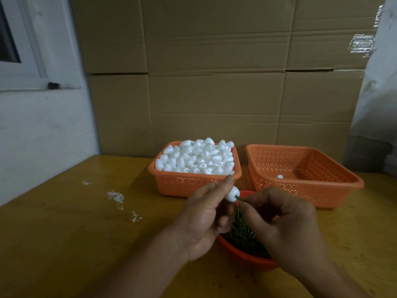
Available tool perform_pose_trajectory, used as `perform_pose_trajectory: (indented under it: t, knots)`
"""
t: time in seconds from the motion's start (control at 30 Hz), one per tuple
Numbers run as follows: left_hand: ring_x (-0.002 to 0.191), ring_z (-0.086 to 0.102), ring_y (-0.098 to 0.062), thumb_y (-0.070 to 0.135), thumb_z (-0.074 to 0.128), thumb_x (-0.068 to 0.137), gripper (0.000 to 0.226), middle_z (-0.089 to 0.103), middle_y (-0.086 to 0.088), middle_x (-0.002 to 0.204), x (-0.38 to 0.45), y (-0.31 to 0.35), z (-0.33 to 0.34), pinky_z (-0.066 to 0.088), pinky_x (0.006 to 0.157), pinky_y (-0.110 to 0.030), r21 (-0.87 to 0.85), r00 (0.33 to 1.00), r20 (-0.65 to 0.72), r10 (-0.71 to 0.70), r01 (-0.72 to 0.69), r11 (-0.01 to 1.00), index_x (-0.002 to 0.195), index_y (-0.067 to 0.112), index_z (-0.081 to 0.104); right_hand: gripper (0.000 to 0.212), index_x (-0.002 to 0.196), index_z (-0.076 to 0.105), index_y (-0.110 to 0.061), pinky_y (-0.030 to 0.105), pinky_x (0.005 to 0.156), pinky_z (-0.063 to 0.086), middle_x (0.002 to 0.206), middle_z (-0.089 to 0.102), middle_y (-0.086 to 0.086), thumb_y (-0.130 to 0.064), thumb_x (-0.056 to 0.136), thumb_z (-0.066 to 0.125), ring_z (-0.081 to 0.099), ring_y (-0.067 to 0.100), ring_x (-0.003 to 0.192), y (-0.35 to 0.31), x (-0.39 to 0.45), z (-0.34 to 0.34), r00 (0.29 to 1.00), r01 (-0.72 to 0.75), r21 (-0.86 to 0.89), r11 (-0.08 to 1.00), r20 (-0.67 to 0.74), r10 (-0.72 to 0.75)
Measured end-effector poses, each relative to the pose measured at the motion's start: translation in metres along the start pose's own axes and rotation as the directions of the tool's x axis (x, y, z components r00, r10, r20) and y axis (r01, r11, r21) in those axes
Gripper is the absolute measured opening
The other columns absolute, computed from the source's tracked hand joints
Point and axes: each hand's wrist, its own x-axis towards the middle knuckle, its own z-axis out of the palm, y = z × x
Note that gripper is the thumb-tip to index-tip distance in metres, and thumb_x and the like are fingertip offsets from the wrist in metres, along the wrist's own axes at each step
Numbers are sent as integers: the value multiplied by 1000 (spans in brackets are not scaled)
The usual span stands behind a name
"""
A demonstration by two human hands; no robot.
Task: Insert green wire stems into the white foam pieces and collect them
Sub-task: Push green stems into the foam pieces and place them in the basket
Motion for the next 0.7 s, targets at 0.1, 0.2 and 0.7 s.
perform_pose_trajectory:
  t: [0.1, 0.2, 0.7]
  knots:
    - [50, 43, -9, 51, 80, 72, 39, 51, -2, 67, -1, 0, 2, 33, 44, -18, 51, 999, -22, 32, -31, 998, 83, 17, 64, 7, 77, 76, -22, 18, 49, 48, 64, 70, -15, -17, 76, 81, 65, 5, 53, 0, 0, 0, 1000, 18, -36, 999, 14, -18]
    - [48, 42, -9, 45, 78, 71, 31, 51, -3, 65, -2, -1, 4, 31, 43, -18, 93, 996, -39, 82, -78, 993, 77, 18, 65, 7, 78, 75, -25, 18, 47, 45, 62, 67, -17, -18, 78, 80, 62, 6, 52, 1, 0, 0, 999, 32, -99, 995, 26, -29]
    - [54, 46, -10, 36, 77, 83, 17, 52, -5, 66, -2, -4, 6, 37, 50, -20, 186, 968, -12, 250, -243, 952, 81, 20, 78, 15, 72, 74, -29, 7, 47, 38, 57, 64, -23, -16, 78, 80, 60, -2, 49, -1, -1, 0, 1000, -9, -120, 993, -6, 8]
